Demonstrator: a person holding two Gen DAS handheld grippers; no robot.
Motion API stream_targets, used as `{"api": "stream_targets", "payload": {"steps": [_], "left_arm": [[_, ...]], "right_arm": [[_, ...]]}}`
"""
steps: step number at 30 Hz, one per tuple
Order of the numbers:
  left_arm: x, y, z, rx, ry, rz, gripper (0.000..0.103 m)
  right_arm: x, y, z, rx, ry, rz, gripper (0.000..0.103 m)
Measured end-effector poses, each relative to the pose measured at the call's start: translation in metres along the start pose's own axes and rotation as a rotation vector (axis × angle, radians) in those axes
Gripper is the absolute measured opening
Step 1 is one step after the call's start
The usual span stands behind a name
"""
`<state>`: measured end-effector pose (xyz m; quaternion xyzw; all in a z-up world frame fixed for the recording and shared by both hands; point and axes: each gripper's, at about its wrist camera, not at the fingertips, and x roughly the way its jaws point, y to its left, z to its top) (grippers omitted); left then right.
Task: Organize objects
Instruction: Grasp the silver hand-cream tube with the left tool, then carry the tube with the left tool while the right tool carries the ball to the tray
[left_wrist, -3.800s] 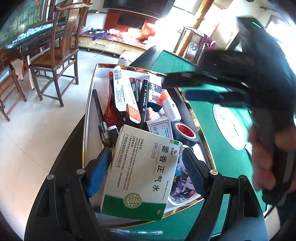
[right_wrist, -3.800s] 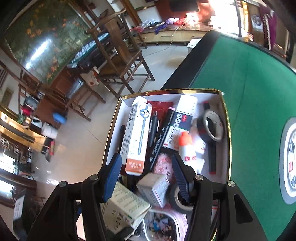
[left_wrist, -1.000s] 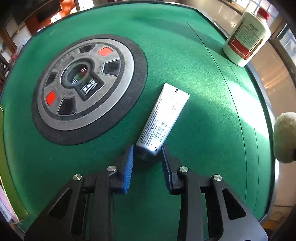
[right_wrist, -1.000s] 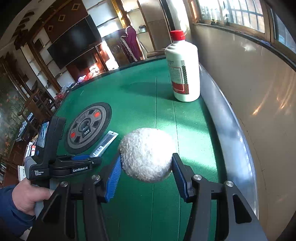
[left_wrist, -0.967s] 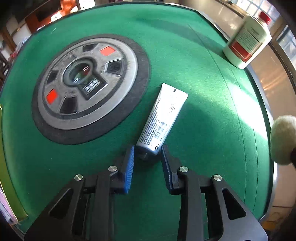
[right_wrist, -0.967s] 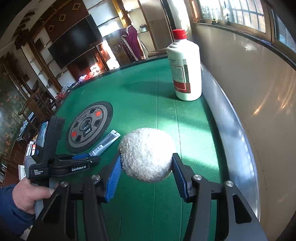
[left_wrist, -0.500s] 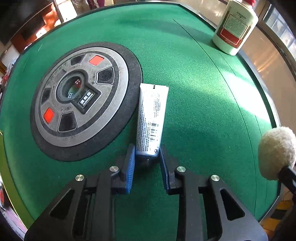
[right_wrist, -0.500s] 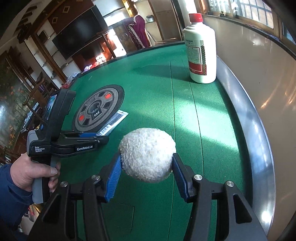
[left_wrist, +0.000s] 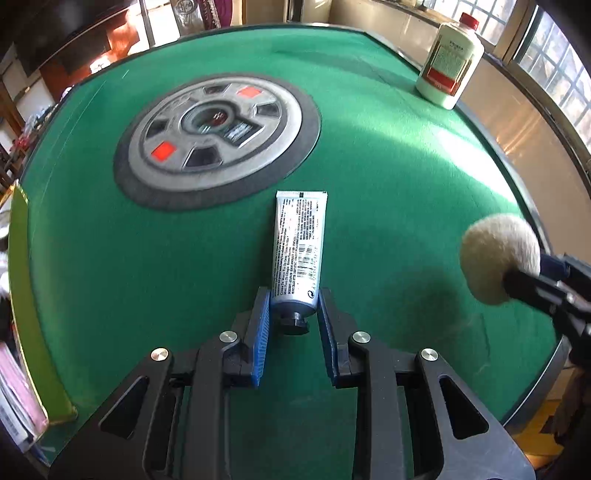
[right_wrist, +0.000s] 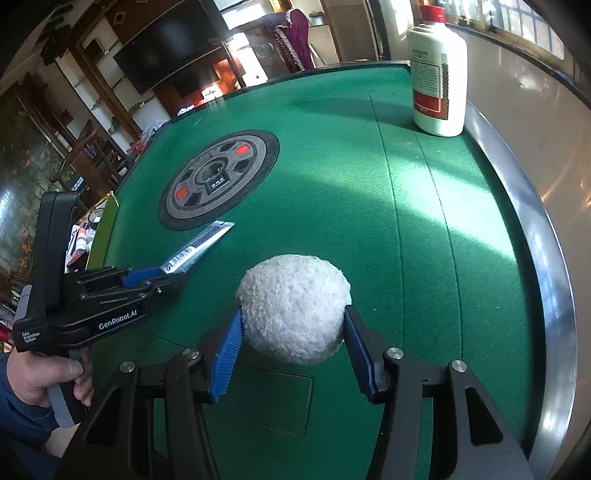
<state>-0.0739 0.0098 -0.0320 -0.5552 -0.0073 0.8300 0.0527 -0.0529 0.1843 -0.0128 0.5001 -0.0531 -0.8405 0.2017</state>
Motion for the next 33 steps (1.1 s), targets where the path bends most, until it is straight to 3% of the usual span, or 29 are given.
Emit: {"api": "stream_targets", "payload": {"steps": [8,12,20,33], "left_arm": [[-0.01,0.028,-0.031,-0.003,0.047,-0.023,0.024],[-0.007,0.021,-0.024,0.048,0.057,0.005,0.024],[-0.011,0.022,-0.029,0.083,0.004,0.023,0.024],[-0.069,0.06,-0.045,0.032,-0.108,0.069,0.024]], "right_arm": [[0.01,0.046,-0.013,-0.041,0.038,0.006,0.054],[0.006,0.059,-0.021,-0.053,0.038,-0.009,0.054],[-0.006,0.063,-0.03,-0.027,0.016,-0.029,0.054],[0.001,0.107,-0.02,-0.092,0.002,0.016,0.054]]}}
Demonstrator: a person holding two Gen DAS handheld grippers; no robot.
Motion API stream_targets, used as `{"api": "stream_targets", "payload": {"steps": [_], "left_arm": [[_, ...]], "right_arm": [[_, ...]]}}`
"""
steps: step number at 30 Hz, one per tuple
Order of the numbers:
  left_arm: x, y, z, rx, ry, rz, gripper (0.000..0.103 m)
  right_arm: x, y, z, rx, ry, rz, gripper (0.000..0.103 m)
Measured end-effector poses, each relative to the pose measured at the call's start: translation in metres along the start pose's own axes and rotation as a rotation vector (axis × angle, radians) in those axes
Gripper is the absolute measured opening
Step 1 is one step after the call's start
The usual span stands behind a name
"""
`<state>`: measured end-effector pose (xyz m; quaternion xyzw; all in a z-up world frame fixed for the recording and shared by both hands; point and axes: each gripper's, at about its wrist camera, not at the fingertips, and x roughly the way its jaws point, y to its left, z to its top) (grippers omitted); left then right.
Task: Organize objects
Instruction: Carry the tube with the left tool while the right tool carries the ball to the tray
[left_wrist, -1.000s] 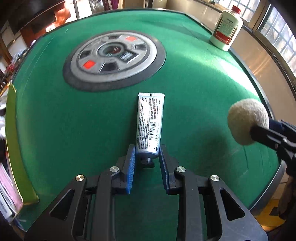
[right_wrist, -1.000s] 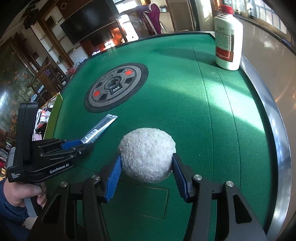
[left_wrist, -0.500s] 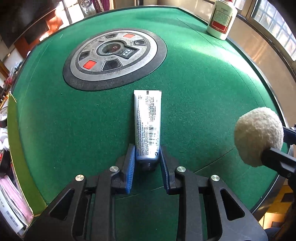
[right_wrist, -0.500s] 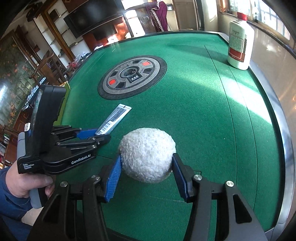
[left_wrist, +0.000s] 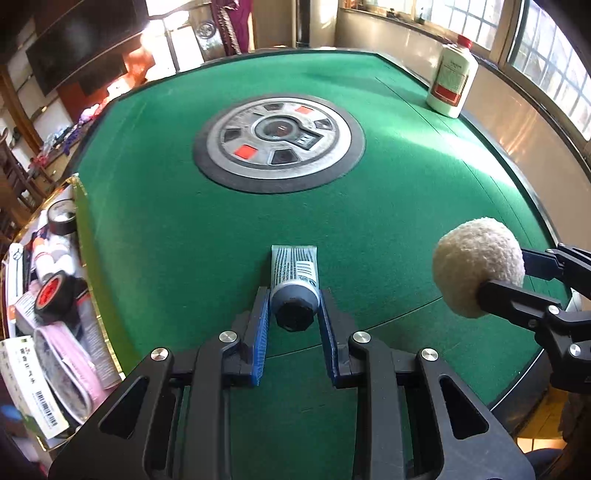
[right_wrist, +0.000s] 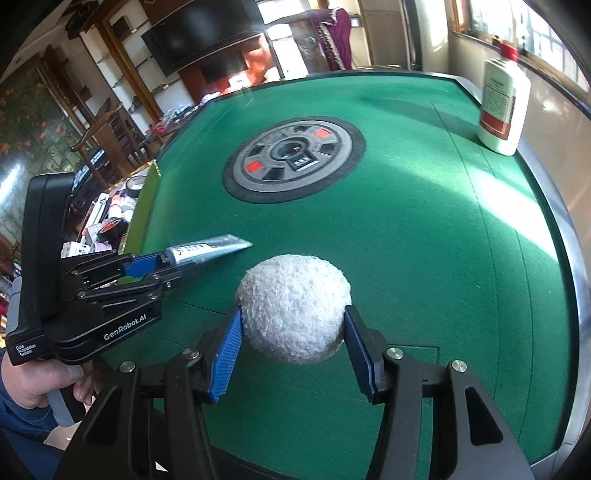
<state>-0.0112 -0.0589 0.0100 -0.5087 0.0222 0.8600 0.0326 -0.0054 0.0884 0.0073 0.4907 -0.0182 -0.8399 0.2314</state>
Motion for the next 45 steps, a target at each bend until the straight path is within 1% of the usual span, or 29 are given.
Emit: {"api": "stream_targets", "payload": {"steps": [9,10,11,12,17,19,23,24,25,26,27,29,30,31,36,37,39,41,42,43,45], "left_arm": [[-0.029,0.034,-0.01,-0.066,-0.052,0.021,0.024],[-0.033,0.037,-0.011,-0.073,-0.058,0.024,0.023],[-0.036,0.041,-0.011,-0.079,-0.064,0.025,0.018],[-0.038,0.043,-0.012,-0.082,-0.066,0.025,0.011],[-0.054,0.055,-0.013,-0.1,-0.097,0.033,0.011],[-0.055,0.061,-0.014,-0.11,-0.093,0.03,0.011],[-0.047,0.081,-0.02,-0.189,-0.049,-0.027,0.011],[-0.044,0.082,-0.02,-0.184,-0.039,-0.029,0.013],[-0.04,0.082,-0.02,-0.178,-0.032,-0.03,0.022],[-0.035,0.082,-0.02,-0.178,-0.027,-0.039,0.028],[-0.032,0.081,-0.02,-0.179,-0.019,-0.053,0.038],[-0.022,0.074,-0.016,-0.159,0.009,-0.069,0.044],[-0.015,0.07,-0.012,-0.144,0.025,-0.061,0.049],[-0.007,0.066,-0.01,-0.128,0.038,-0.037,0.049],[0.032,0.056,0.0,-0.094,0.127,0.02,0.049],[0.039,0.055,0.0,-0.087,0.146,0.021,0.049],[0.049,0.054,-0.001,-0.076,0.153,0.023,0.049],[0.054,0.052,-0.003,-0.064,0.158,0.031,0.033],[0.053,0.052,-0.004,-0.068,0.135,0.023,0.027],[0.054,0.049,-0.004,-0.056,0.126,0.043,0.027],[0.054,0.047,-0.005,-0.048,0.11,0.055,0.027]], "right_arm": [[0.008,0.043,0.013,-0.077,-0.003,0.033,0.054],[0.008,0.048,0.014,-0.086,-0.005,0.037,0.054],[0.008,0.051,0.015,-0.093,-0.006,0.039,0.054],[0.009,0.056,0.015,-0.101,-0.006,0.043,0.054],[0.011,0.074,0.021,-0.137,-0.008,0.056,0.054],[0.012,0.079,0.023,-0.145,-0.01,0.059,0.054],[0.015,0.085,0.027,-0.147,-0.01,0.061,0.054],[0.015,0.086,0.027,-0.148,-0.01,0.062,0.054],[0.016,0.087,0.027,-0.15,-0.011,0.062,0.054],[0.017,0.086,0.027,-0.15,-0.009,0.064,0.054],[0.017,0.086,0.027,-0.148,-0.007,0.065,0.054],[0.017,0.083,0.027,-0.146,-0.006,0.063,0.054],[0.016,0.082,0.026,-0.145,-0.005,0.062,0.054],[0.016,0.079,0.026,-0.139,-0.003,0.06,0.054],[0.012,0.065,0.024,-0.114,-0.009,0.053,0.054],[0.011,0.062,0.024,-0.111,-0.012,0.052,0.054],[0.009,0.057,0.024,-0.102,-0.018,0.045,0.054],[0.008,0.051,0.023,-0.089,-0.018,0.04,0.054],[0.007,0.048,0.023,-0.086,-0.018,0.037,0.054],[0.007,0.045,0.023,-0.079,-0.019,0.035,0.054],[0.007,0.042,0.022,-0.072,-0.019,0.034,0.054]]}}
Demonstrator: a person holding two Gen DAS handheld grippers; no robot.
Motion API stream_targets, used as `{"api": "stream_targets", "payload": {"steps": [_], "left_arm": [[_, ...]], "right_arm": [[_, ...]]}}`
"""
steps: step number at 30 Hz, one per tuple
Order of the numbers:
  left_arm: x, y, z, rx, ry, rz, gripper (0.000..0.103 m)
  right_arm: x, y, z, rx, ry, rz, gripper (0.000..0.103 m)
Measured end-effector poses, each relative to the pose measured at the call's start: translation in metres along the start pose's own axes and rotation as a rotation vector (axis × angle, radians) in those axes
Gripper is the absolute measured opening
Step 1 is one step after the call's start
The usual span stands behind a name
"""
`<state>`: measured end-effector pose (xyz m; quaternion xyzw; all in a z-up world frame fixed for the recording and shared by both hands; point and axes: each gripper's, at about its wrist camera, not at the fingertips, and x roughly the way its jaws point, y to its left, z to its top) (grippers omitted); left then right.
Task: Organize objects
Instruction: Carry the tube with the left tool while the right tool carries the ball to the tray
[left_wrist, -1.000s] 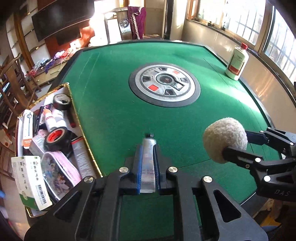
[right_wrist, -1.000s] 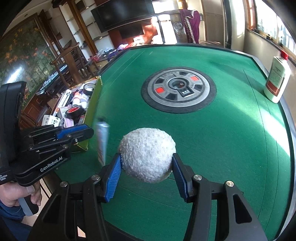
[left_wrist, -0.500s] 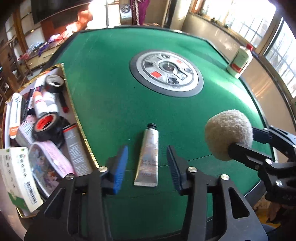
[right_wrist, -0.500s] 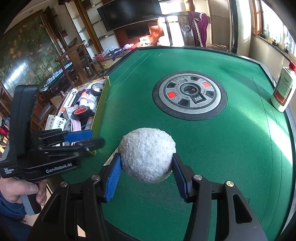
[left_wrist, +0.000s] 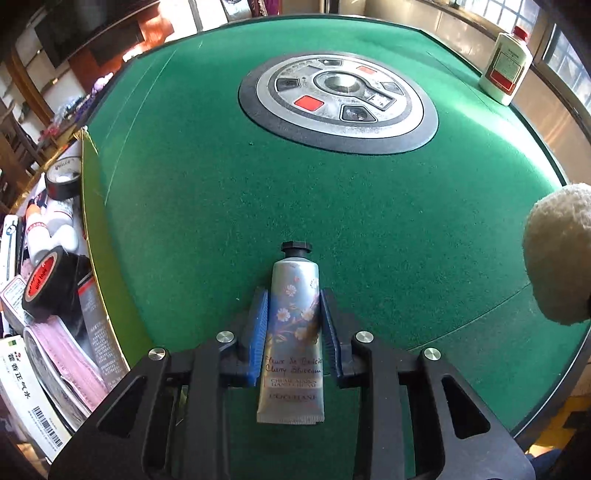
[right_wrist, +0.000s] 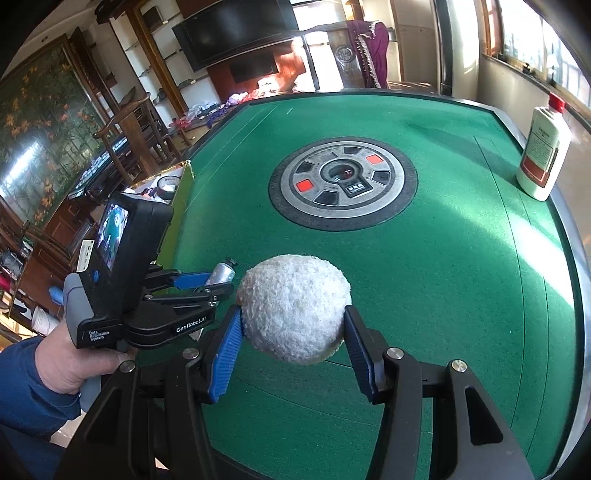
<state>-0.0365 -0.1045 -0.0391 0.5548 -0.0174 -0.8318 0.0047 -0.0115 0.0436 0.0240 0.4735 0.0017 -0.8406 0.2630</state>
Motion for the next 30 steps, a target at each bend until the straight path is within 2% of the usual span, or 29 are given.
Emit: {"api": "stream_targets", "payload": {"steps": [6,12,22,30], "left_arm": [[-0.013,0.002,-0.005,-0.015,-0.038,-0.005,0.027],[-0.052,0.01,-0.009,-0.047,-0.114,-0.023,0.027],[-0.117,0.045,-0.018,-0.113,-0.232,-0.017,0.027],[-0.143,0.083,-0.035,-0.186,-0.264,0.012,0.027]], "right_arm": [[0.002,-0.002,0.0,0.001,0.004,-0.004,0.054],[0.007,0.013,0.008,-0.032,0.005,0.005,0.054],[0.016,0.061,0.031,-0.118,-0.014,0.048,0.054],[0.026,0.107,0.05,-0.204,-0.028,0.088,0.054]]}}
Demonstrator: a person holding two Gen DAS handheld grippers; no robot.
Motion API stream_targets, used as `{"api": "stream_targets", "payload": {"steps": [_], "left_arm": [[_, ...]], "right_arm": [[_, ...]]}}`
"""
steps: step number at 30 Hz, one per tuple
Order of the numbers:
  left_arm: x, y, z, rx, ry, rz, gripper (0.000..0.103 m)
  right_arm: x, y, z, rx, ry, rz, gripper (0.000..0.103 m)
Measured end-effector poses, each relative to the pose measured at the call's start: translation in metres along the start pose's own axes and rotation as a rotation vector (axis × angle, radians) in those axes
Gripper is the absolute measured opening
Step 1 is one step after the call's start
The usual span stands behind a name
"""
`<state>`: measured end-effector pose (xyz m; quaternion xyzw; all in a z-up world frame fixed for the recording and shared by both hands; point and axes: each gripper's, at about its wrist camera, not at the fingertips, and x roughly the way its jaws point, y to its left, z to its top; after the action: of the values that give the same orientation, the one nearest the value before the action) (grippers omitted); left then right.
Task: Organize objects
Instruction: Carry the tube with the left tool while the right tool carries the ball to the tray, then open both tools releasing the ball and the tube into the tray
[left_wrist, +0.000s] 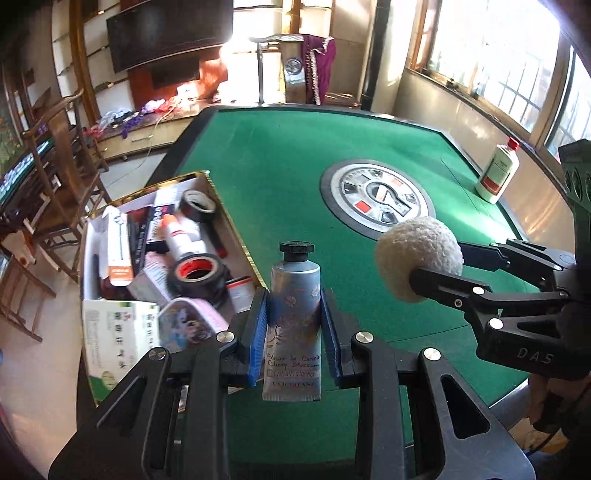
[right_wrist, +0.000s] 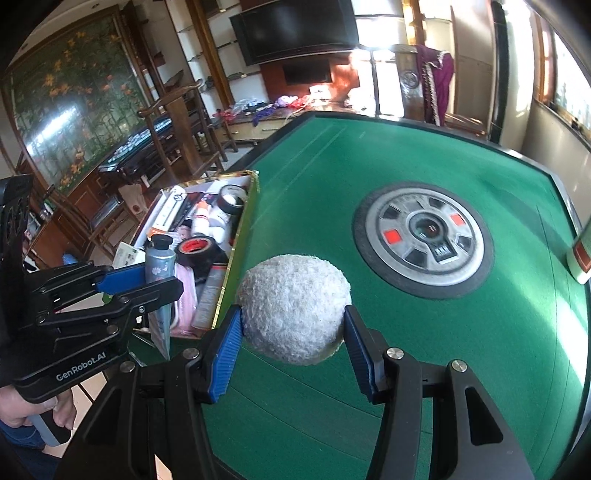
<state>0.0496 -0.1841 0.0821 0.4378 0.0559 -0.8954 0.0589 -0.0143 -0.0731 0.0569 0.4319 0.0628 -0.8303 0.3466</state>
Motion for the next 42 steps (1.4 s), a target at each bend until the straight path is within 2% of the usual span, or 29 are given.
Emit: {"api": "stream_targets", "payload": {"steps": [7,19,30,42], "left_arm": [[-0.004,0.04,-0.01,-0.069,0.009,0.043,0.027],[0.016,0.099,-0.026,-0.164,0.065,0.093,0.027],[0.037,0.114,-0.013,-0.16,0.068,0.086,0.027],[0.045,0.119,-0.001,-0.159,0.046,0.066,0.027]], "right_arm": [[0.024,0.037,0.022,-0.079,0.009,0.041,0.054],[0.101,0.099,0.075,-0.192,0.063,0.101,0.054],[0.174,0.123,0.114,-0.224,0.139,0.123,0.054],[0.211,0.132,0.14,-0.256,0.168,0.124,0.056]]}}
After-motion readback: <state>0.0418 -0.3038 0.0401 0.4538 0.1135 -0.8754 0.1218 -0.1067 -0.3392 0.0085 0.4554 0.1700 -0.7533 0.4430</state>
